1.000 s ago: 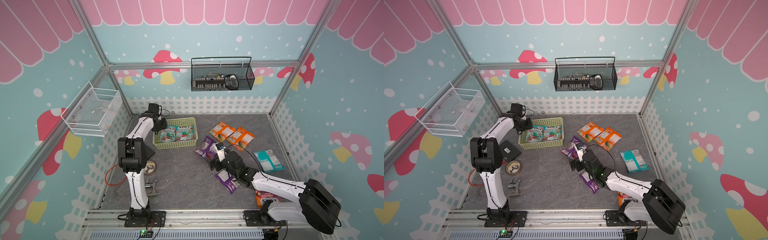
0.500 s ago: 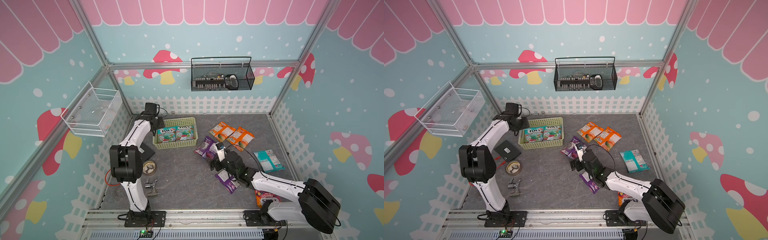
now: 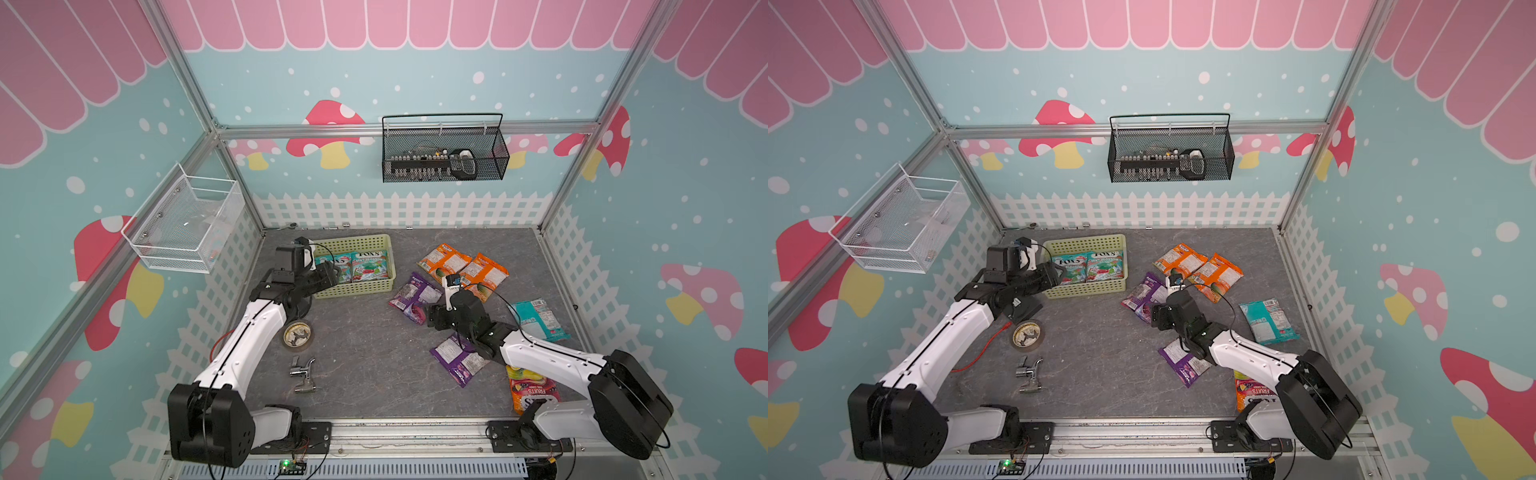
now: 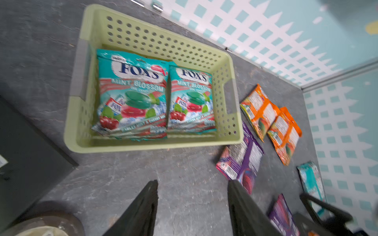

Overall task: Put the candies in the basket
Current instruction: Pick up the candy at the center of the board.

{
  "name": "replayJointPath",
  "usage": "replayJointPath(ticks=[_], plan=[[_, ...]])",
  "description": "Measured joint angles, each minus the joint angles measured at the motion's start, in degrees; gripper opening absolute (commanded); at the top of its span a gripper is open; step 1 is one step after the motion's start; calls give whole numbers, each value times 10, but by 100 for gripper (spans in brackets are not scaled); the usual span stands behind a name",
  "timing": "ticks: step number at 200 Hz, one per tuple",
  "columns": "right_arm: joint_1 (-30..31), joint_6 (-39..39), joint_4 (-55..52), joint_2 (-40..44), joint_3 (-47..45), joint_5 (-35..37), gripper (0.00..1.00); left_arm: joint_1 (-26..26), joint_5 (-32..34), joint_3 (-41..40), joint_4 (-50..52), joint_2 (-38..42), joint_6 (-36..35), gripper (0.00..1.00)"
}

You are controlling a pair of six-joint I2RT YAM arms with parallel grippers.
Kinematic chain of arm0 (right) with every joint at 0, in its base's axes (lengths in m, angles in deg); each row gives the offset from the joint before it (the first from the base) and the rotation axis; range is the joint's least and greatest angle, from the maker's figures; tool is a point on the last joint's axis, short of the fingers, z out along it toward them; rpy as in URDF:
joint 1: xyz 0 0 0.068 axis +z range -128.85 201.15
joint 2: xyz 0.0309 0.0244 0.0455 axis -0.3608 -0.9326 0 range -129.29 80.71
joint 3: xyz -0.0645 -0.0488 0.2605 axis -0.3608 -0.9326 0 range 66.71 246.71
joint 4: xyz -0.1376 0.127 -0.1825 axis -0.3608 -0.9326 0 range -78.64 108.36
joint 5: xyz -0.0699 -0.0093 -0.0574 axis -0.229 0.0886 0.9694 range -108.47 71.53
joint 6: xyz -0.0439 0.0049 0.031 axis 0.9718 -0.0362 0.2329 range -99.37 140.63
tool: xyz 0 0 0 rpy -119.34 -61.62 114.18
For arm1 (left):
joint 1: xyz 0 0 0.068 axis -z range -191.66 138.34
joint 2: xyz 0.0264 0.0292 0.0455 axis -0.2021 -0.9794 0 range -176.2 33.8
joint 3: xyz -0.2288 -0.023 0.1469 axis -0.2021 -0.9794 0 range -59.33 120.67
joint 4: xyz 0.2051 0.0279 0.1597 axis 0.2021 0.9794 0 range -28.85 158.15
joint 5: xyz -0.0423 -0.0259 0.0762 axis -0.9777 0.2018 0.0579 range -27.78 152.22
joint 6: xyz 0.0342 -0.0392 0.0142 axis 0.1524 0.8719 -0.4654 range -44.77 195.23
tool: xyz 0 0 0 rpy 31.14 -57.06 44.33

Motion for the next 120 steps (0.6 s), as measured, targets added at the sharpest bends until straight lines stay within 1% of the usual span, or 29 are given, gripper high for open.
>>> replayJointPath(ticks=[10, 22, 38, 61, 78, 94, 120], plan=[[-26, -24, 8, -13, -2, -26, 71, 13, -16, -34, -18, 31, 10, 52], [-56, -47, 18, -34, -3, -56, 65, 29, -30, -70, -33, 61, 22, 51], [-75, -73, 38, -65, -3, -85, 60, 53, -43, -114, -50, 91, 35, 50], [-77, -108, 68, -113, -1, -125, 59, 83, -50, -166, -65, 123, 54, 50], [-77, -136, 94, -148, 0, -141, 61, 93, -53, -190, -70, 139, 61, 49], [-77, -167, 118, -172, 0, -146, 62, 95, -54, -201, -73, 149, 65, 49], [-77, -200, 169, -203, 0, -149, 62, 95, -53, -203, -80, 154, 67, 48]])
